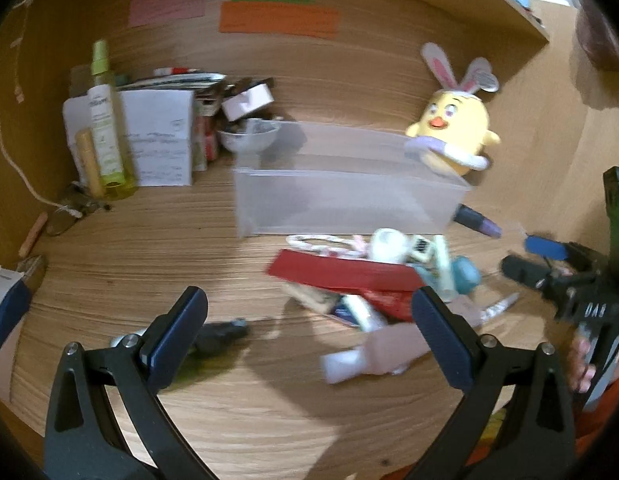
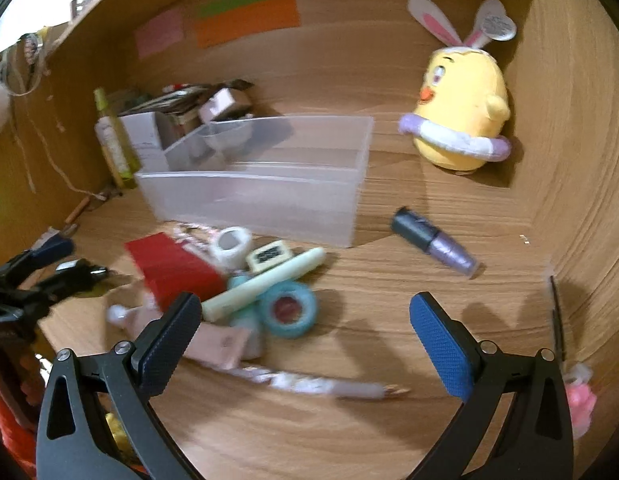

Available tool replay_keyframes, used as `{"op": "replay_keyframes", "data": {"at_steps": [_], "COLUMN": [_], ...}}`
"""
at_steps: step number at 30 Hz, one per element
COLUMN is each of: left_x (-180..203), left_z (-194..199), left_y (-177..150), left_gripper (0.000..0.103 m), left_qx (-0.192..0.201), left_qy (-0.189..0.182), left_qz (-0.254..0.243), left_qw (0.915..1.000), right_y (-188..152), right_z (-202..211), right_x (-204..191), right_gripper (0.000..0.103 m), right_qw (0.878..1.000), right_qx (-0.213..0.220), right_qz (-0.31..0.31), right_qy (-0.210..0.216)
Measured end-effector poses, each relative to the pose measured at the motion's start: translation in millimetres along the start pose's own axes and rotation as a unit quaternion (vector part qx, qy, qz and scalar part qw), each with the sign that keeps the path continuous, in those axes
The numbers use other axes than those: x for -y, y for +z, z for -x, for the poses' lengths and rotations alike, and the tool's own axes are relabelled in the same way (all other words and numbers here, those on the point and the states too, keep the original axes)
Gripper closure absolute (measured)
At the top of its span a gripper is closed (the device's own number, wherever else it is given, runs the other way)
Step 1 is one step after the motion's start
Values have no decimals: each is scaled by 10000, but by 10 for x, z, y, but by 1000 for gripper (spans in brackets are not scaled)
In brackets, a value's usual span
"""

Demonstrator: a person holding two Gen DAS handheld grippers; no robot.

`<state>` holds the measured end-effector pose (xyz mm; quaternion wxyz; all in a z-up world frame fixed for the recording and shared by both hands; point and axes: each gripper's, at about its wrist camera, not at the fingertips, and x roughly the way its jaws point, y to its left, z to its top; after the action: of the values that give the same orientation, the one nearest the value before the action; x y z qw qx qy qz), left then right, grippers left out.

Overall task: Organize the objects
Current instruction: 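Grasp the dark green spray bottle with left gripper while right grasps purple lipstick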

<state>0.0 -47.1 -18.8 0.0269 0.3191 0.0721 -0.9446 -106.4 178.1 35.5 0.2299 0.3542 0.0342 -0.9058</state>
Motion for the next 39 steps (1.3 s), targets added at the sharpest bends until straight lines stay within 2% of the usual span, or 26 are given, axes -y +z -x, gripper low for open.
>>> {"op": "replay_keyframes", "data": {"at_steps": [5, 12, 15, 19, 21, 23, 25, 28, 30, 39], "left_x": [-449, -838, -932, -948, -934, -913, -892, -851, -842, -737], "left_z": [-76, -290, -369, -370, -385, -400, -413, -412, -397, -296], "left_y": [-37, -192, -217, -202, -192, -175, -162, -169, -180, -181], "left_gripper": [0, 0, 0, 1, 14, 19, 25, 42, 60, 62], "left_qx": [-159, -625, -756, -669, -689, -706, -722, -718, -715, -650], "left_qy": [423, 265, 186, 138, 110, 149, 129, 253, 260, 110], "left_qz": [196, 578, 782, 863, 857, 821, 793, 698, 707, 808], "left_qw": [9988, 9960, 9939, 9939, 9939, 9940, 9941, 9947, 9946, 9945], "right_y": [141, 339, 410, 472, 491, 502, 498, 481, 456, 278], "right_z": [-124, -427, -594, -806, -896, -960, -1009, -989, -932, -606], "right_x": [340, 726, 799, 824, 833, 824, 818, 830, 846, 815], "right_gripper": [0, 1, 9, 23, 32, 41, 56, 71, 79, 80], "right_qw": [9992, 9957, 9943, 9927, 9922, 9913, 9905, 9906, 9912, 9953], "right_qx": [-130, -437, -607, -817, -929, -1035, -1141, -1178, -1153, -835], "right_qz": [-63, 1, 85, 196, 206, 231, 210, 127, 32, -248], "right_qy": [-378, -813, -873, -861, -804, -780, -739, -682, -644, -416]}}
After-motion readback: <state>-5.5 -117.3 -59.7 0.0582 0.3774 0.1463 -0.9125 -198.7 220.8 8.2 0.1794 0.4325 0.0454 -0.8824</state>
